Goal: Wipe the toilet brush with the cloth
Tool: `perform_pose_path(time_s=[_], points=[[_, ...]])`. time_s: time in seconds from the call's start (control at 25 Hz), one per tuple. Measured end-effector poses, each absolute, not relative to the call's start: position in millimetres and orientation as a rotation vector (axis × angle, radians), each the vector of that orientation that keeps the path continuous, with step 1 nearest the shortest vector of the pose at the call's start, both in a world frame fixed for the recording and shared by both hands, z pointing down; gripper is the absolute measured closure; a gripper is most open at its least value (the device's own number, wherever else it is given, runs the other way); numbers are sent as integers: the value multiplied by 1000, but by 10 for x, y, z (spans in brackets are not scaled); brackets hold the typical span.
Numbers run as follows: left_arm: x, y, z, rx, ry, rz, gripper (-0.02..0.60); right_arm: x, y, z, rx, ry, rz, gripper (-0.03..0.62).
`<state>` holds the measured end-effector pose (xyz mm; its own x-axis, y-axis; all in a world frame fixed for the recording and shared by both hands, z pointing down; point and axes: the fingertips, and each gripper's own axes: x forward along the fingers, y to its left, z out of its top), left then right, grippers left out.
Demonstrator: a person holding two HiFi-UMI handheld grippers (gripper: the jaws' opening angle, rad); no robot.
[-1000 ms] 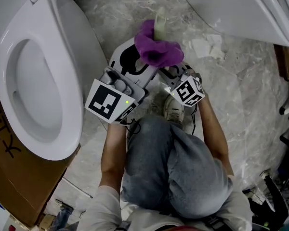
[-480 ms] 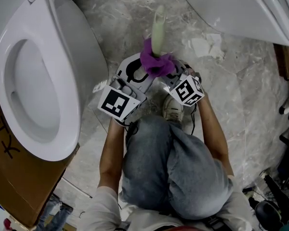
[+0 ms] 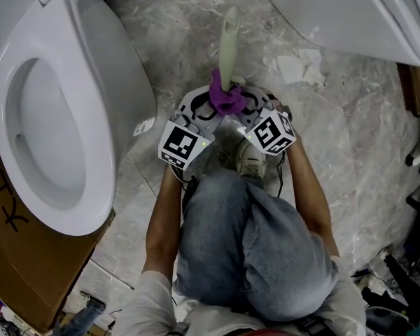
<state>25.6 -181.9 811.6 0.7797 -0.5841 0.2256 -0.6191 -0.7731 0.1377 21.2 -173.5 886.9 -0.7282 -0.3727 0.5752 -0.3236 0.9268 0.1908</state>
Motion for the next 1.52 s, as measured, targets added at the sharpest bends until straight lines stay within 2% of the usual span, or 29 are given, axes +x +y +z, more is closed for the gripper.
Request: perform_pose_path(time_s=[0.16, 0.44, 1.0, 1.08, 1.24, 1.52], points=[[252, -1824, 8013, 2762, -951, 253, 459, 213, -1734, 8866, 487, -2445, -102, 540], [188, -1925, 7346, 2793, -1025, 88, 459, 206, -1737, 8871, 492, -2440, -105, 540], [1, -2181, 6394, 2753, -1186, -205, 419, 197, -1741, 8874, 488, -2426, -105, 540], [-56, -2205, 6237, 2756, -1226, -265, 423, 195, -1742, 8875, 492, -2424, -105, 540], [-170, -2232, 6001, 2778, -1336, -300, 486, 196, -1738, 8871, 510, -2418, -96, 539], [-262, -2125, 5975, 2771, -1395, -256, 494, 184, -1729, 8808, 565, -2431, -54, 530]])
